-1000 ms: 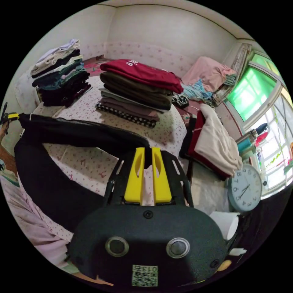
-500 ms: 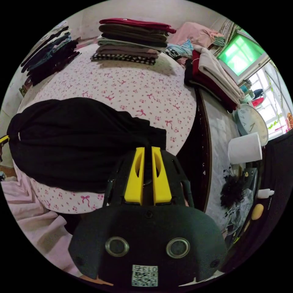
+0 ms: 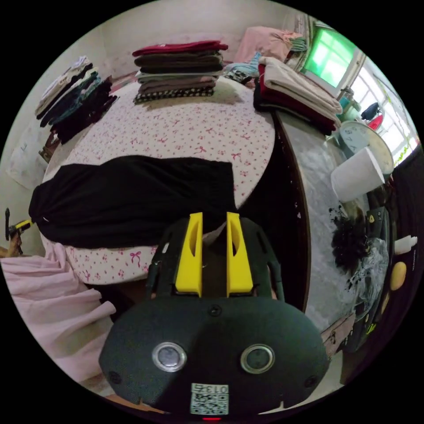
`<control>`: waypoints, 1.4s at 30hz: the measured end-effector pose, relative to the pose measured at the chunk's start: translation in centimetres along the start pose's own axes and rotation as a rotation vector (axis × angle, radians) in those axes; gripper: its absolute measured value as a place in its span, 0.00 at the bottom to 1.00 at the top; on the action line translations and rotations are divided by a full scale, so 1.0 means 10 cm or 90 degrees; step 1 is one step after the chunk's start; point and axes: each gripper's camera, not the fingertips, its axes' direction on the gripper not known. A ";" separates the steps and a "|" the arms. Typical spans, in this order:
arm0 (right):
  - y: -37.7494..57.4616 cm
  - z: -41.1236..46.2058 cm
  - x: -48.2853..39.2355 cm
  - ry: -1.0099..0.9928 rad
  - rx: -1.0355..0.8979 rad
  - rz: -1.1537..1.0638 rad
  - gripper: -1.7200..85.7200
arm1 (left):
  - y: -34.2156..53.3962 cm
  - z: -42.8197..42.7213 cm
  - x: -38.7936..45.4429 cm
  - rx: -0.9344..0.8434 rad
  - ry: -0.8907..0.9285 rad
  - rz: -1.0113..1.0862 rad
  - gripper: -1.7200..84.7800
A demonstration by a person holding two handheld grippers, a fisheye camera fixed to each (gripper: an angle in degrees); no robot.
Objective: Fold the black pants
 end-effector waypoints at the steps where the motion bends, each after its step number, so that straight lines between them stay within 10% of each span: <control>1: 0.05 -0.12 0.12 -0.004 0.026 0.020 0.10 | 0.03 -0.10 0.06 0.025 0.013 -0.001 0.06; 14: -0.20 0.39 0.35 -0.108 -0.024 0.041 0.11 | -0.69 0.27 2.51 -0.014 0.076 0.473 0.11; 25: -0.06 -0.07 0.70 0.023 0.074 0.043 0.08 | -0.67 -0.23 2.75 0.019 0.166 0.503 0.03; 42: 0.84 0.01 0.67 -0.116 0.024 0.231 0.10 | -0.40 -0.20 2.83 -0.042 0.085 0.492 0.05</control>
